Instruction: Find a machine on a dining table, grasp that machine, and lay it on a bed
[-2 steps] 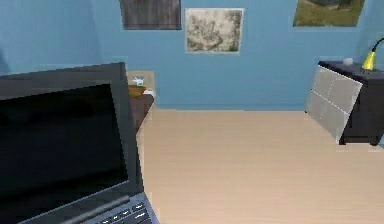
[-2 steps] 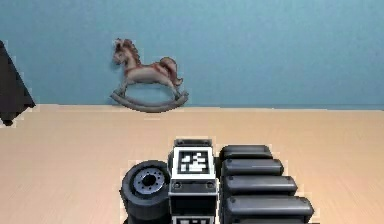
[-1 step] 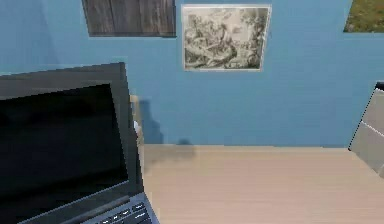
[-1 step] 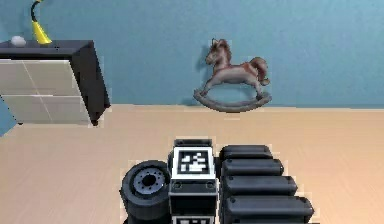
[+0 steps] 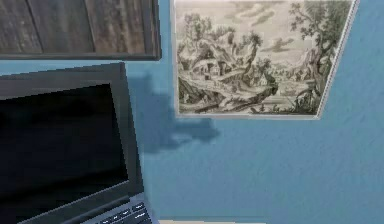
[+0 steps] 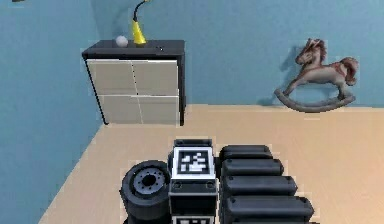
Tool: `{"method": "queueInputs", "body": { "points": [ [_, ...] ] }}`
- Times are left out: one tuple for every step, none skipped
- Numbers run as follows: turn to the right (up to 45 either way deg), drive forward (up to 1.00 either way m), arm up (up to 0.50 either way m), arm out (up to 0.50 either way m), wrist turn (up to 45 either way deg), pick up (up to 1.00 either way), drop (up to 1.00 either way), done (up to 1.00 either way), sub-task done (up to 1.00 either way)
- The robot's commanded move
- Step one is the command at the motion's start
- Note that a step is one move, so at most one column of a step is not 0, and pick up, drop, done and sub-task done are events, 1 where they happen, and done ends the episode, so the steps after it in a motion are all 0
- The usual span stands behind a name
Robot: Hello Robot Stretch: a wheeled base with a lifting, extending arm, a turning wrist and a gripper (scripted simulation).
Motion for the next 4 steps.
{"method": "queueInputs", "body": {
  "points": [
    [-6.0,0.0,0.0,0.0,0.0,0.0,0.0,0.0,0.0],
    [0.0,0.15,0.0,0.0,0.0,0.0,0.0,0.0,0.0],
    [15.0,0.0,0.0,0.0,0.0,0.0,0.0,0.0,0.0],
    [-9.0,0.0,0.0,0.0,0.0,0.0,0.0,0.0,0.0]
  ]
}}
